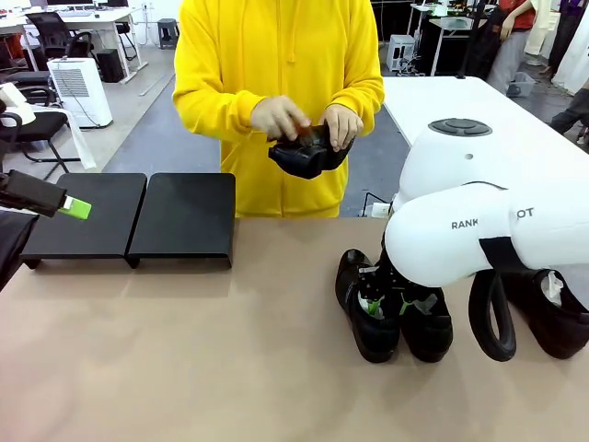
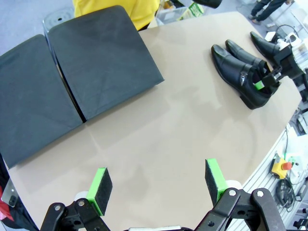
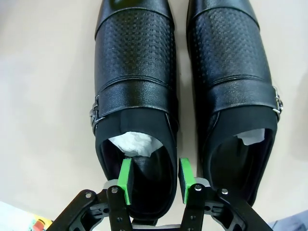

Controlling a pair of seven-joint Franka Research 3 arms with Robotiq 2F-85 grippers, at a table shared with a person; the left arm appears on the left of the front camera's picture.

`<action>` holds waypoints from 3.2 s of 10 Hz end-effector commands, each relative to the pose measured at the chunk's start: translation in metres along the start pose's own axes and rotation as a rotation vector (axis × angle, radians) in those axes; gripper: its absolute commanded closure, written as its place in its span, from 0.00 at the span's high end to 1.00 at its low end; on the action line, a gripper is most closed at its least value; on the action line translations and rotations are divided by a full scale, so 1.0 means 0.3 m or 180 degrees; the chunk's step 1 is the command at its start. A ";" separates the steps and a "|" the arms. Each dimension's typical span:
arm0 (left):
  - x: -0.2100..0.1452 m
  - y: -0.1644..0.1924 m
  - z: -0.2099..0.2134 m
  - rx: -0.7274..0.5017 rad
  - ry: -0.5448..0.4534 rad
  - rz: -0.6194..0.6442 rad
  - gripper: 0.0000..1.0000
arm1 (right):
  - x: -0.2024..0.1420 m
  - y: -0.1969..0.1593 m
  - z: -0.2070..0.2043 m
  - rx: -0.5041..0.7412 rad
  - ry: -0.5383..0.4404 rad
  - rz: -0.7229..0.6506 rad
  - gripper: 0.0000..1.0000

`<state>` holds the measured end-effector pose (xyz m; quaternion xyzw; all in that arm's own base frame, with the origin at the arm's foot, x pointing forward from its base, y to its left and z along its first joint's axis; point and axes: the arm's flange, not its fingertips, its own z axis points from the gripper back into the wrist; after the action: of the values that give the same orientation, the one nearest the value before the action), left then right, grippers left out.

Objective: Organize the shoes by placing them on the stand.
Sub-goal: Pick up one Shoe and place it in the middle of the table.

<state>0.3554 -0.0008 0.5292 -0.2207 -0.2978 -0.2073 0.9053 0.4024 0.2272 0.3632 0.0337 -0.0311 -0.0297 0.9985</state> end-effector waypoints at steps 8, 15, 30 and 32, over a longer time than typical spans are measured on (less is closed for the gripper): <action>-0.001 0.005 -0.001 -0.0056 -0.0031 -0.0030 1.00 | 0.029 0.033 -0.046 -0.0176 0.0007 0.0174 0.26; -0.001 0.005 -0.001 -0.0056 -0.0031 -0.0030 1.00 | 0.028 0.031 -0.032 -0.0116 0.0111 0.0185 0.00; -0.001 0.005 -0.001 -0.0056 -0.0031 -0.0030 1.00 | -0.292 0.457 0.024 0.0531 -0.0214 -0.0057 0.00; -0.001 0.005 -0.001 -0.0056 -0.0031 -0.0030 1.00 | -0.282 0.460 -0.003 0.0529 -0.0185 -0.0136 0.00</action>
<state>0.3556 -0.0007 0.5290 -0.2206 -0.2975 -0.2072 0.9055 0.3223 0.3566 0.3649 0.1093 -0.0529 -0.0313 0.9921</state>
